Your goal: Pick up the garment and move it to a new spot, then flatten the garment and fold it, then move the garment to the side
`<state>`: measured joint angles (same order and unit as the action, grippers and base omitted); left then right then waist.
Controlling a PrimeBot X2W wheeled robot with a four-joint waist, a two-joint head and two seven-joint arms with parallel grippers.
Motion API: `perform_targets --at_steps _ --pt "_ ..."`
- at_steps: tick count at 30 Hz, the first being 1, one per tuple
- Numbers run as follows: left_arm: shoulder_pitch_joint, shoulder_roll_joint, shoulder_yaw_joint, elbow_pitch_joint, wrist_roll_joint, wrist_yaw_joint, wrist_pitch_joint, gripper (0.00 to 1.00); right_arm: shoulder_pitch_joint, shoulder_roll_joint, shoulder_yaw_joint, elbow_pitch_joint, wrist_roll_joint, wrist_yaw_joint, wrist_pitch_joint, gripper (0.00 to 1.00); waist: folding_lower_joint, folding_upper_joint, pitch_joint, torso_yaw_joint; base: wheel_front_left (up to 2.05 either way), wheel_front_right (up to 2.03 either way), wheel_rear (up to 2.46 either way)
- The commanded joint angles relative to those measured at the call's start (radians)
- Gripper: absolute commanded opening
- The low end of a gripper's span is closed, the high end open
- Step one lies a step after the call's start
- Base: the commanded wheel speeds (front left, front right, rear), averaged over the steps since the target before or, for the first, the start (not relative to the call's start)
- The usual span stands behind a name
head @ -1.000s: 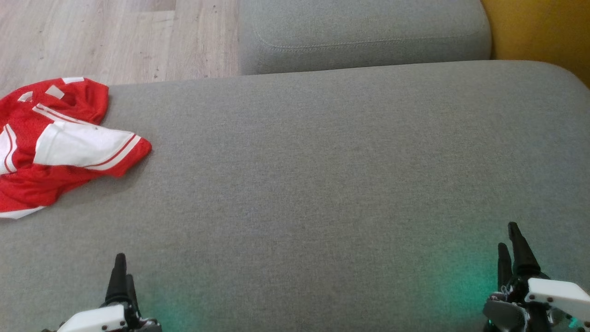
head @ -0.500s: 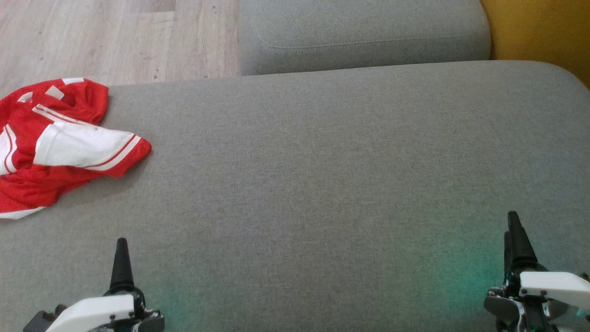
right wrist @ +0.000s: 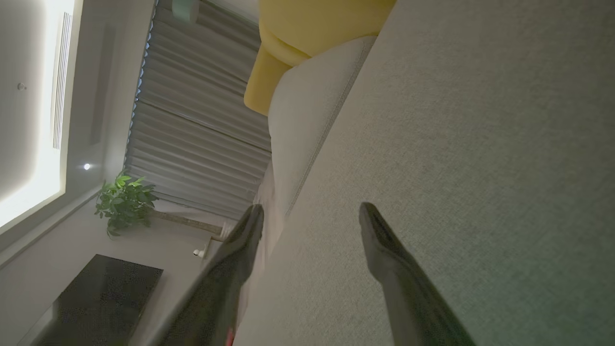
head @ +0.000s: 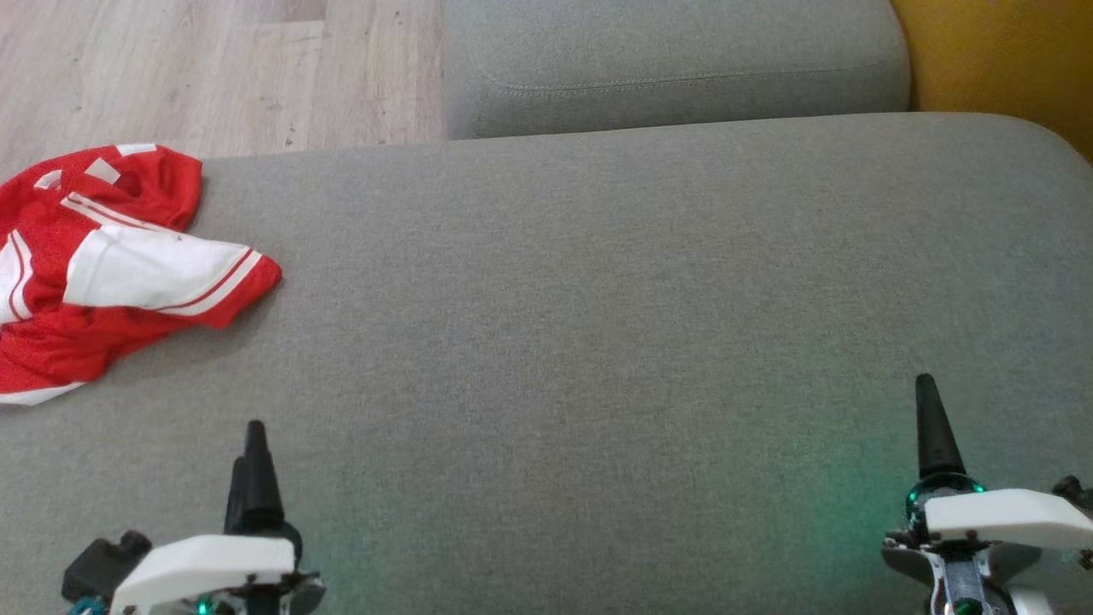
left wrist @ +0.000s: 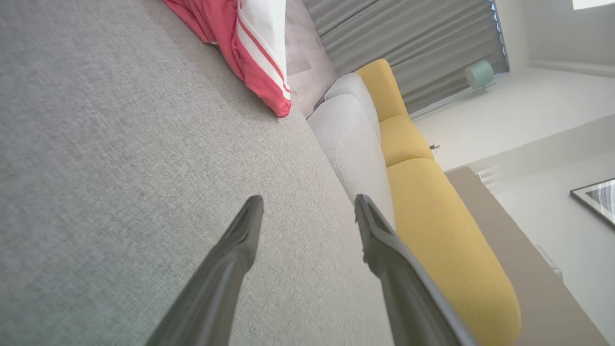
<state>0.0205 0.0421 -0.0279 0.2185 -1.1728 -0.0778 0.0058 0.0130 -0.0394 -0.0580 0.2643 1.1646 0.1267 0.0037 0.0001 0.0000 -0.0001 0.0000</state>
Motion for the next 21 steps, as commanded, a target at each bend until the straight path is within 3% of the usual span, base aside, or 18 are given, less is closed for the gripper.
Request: perform_targets --at_steps 1,21 --pt "-0.024 0.005 0.000 -0.044 0.052 0.007 -0.016 1.00 -0.021 -0.005 0.018 -0.041 -0.044 0.001 -0.016 1.00 -0.0001 0.0000 0.000 0.000 0.00 0.00 0.00" --pt "0.001 0.007 -0.036 -0.051 0.315 0.026 -0.073 1.00 -0.017 -0.006 0.068 -0.031 -0.290 0.002 -0.072 1.00 -0.0001 0.0000 0.000 0.001 0.00 0.00 0.00"
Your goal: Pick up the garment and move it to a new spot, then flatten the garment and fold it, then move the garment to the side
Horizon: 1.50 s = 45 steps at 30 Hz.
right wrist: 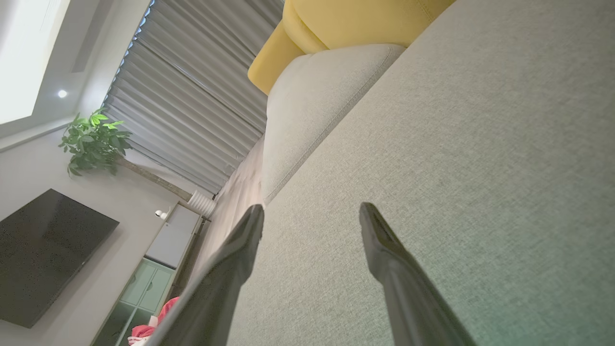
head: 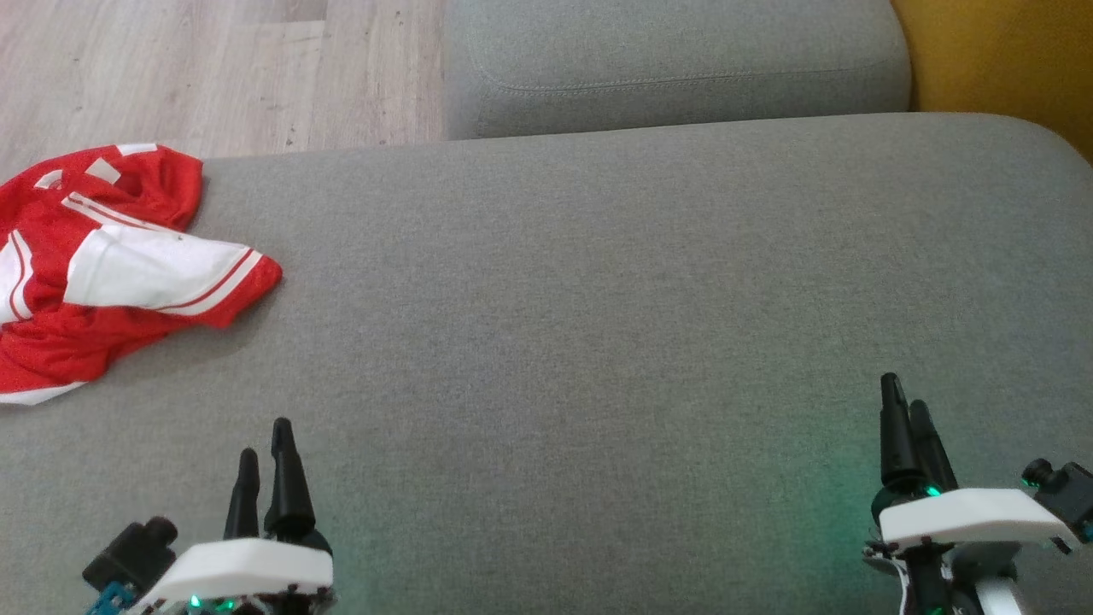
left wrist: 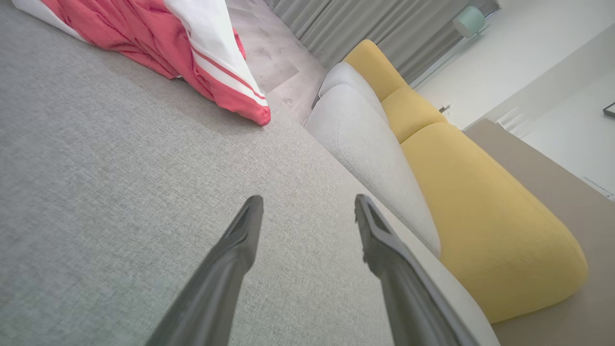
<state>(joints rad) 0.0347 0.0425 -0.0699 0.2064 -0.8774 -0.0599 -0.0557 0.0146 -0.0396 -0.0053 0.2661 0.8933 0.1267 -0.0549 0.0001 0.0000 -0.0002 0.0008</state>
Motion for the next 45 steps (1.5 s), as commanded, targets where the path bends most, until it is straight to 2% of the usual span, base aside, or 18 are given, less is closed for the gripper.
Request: perform_targets --at_steps 1,45 --pt "-0.012 0.006 0.005 -0.038 0.032 0.009 -0.014 1.00 -0.019 -0.006 0.018 -0.032 -0.031 0.002 -0.016 1.00 -0.0001 0.0000 0.000 0.000 0.00 0.00 0.00" --pt "0.020 0.007 -0.038 0.000 0.524 0.057 -0.142 1.00 -0.029 -0.009 0.129 -0.007 -0.563 0.003 -0.143 1.00 -0.0001 0.0000 0.003 0.011 0.00 0.00 0.00"
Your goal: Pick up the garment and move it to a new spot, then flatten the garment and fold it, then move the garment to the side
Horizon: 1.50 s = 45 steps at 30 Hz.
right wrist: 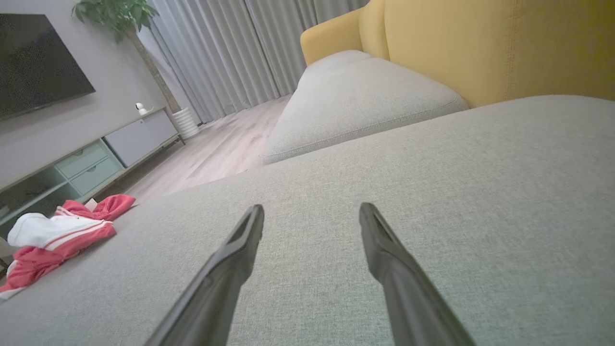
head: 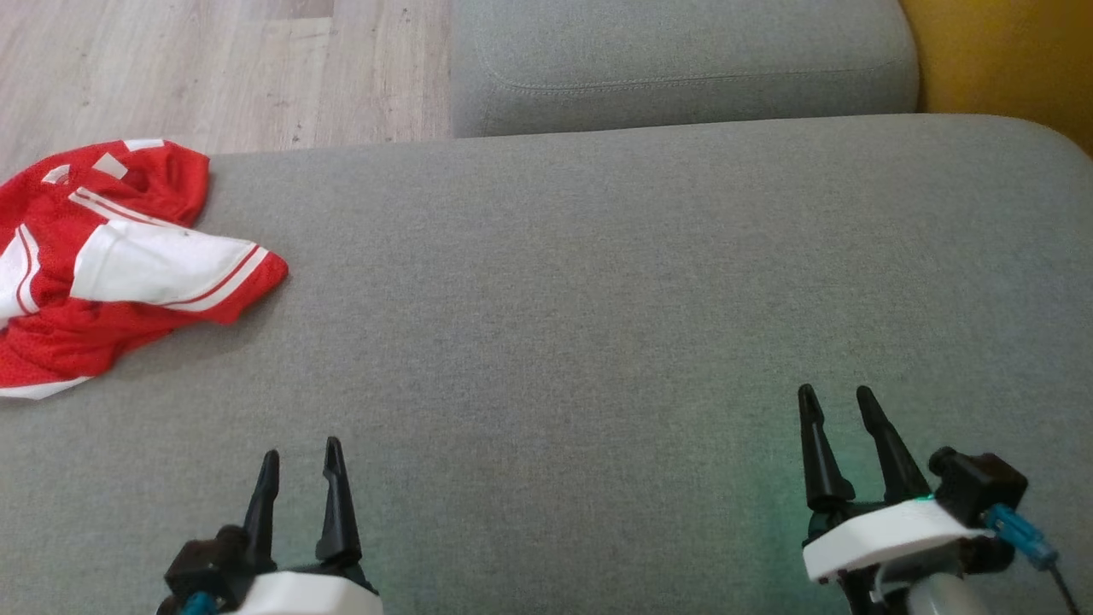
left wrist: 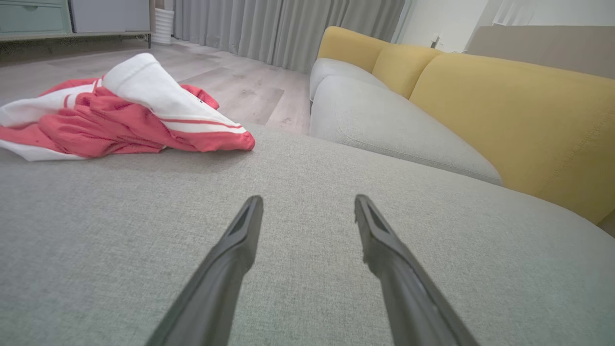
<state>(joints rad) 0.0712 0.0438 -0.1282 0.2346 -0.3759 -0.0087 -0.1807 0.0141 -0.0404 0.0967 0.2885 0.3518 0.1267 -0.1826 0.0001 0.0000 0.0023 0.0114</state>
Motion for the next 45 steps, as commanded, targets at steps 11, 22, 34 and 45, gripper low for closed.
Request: perform_targets --at_steps 11,22,34,45 --pt "-0.005 0.006 0.011 -0.020 0.137 0.013 -0.049 1.00 -0.028 -0.009 0.055 -0.028 -0.155 0.004 -0.048 1.00 -0.0001 0.0000 -0.002 0.000 0.00 0.00 0.00" --pt "0.000 0.007 -0.001 0.018 0.226 0.025 -0.081 1.00 -0.028 -0.010 0.077 -0.021 -0.283 0.004 -0.079 1.00 -0.0001 0.0000 -0.001 0.002 0.00 0.00 0.00" --pt "-0.004 0.006 0.011 0.039 0.203 0.023 -0.081 1.00 -0.032 -0.010 0.078 0.011 -0.266 0.004 -0.079 1.00 -0.0001 0.0000 -0.004 0.004 0.00 0.00 0.00" --pt "-0.009 0.006 0.013 0.054 0.198 0.020 -0.081 1.00 -0.036 -0.010 0.076 0.029 -0.260 0.004 -0.079 1.00 -0.0001 0.0000 -0.007 0.007 0.00 0.00 0.00"
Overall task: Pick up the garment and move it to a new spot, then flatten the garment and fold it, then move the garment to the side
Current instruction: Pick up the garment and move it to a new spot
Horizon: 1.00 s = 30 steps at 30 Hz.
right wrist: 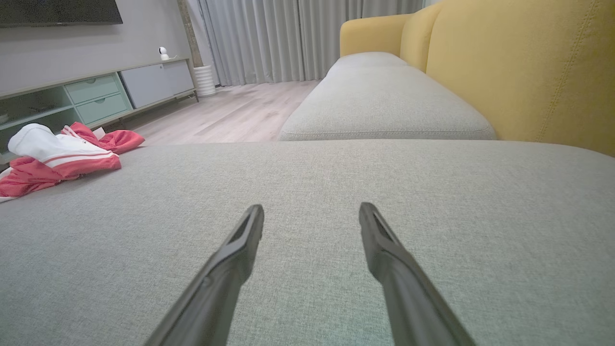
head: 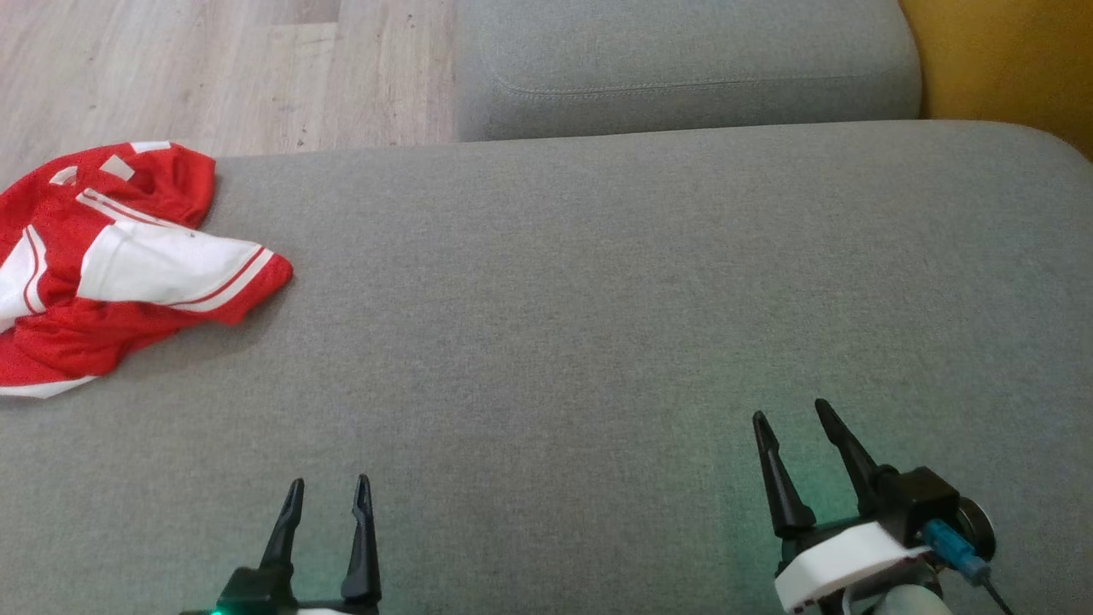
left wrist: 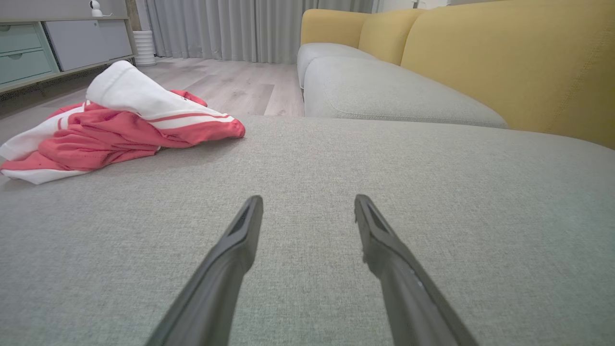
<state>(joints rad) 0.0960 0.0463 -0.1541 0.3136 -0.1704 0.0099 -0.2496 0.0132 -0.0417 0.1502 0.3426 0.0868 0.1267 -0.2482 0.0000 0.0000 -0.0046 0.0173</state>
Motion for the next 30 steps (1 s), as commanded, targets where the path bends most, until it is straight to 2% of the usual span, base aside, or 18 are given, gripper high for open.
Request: perform_targets --at_steps 1,7,22,30 --pt "-0.034 0.004 0.039 -0.024 -0.008 0.001 -0.012 1.00 -0.034 -0.008 0.021 -0.025 0.005 0.004 -0.014 1.00 0.0000 0.0000 -0.001 0.003 0.00 0.00 0.00" --pt "-0.036 0.004 0.036 -0.023 -0.009 0.006 -0.012 1.00 -0.022 -0.008 0.001 -0.032 0.004 0.004 -0.014 1.00 0.0000 0.0000 -0.007 0.054 0.00 0.00 0.00" --pt "-0.008 0.017 0.054 -0.025 0.000 0.004 -0.012 1.00 0.003 -0.008 0.034 -0.029 0.025 0.004 -0.014 1.00 0.0000 0.0000 -0.050 0.306 0.00 0.00 0.00" --pt "0.006 0.025 0.054 -0.030 0.000 0.003 -0.012 1.00 0.008 -0.008 0.044 -0.024 0.033 0.004 -0.014 1.00 0.0000 0.0000 -0.057 0.364 0.00 0.00 0.00"
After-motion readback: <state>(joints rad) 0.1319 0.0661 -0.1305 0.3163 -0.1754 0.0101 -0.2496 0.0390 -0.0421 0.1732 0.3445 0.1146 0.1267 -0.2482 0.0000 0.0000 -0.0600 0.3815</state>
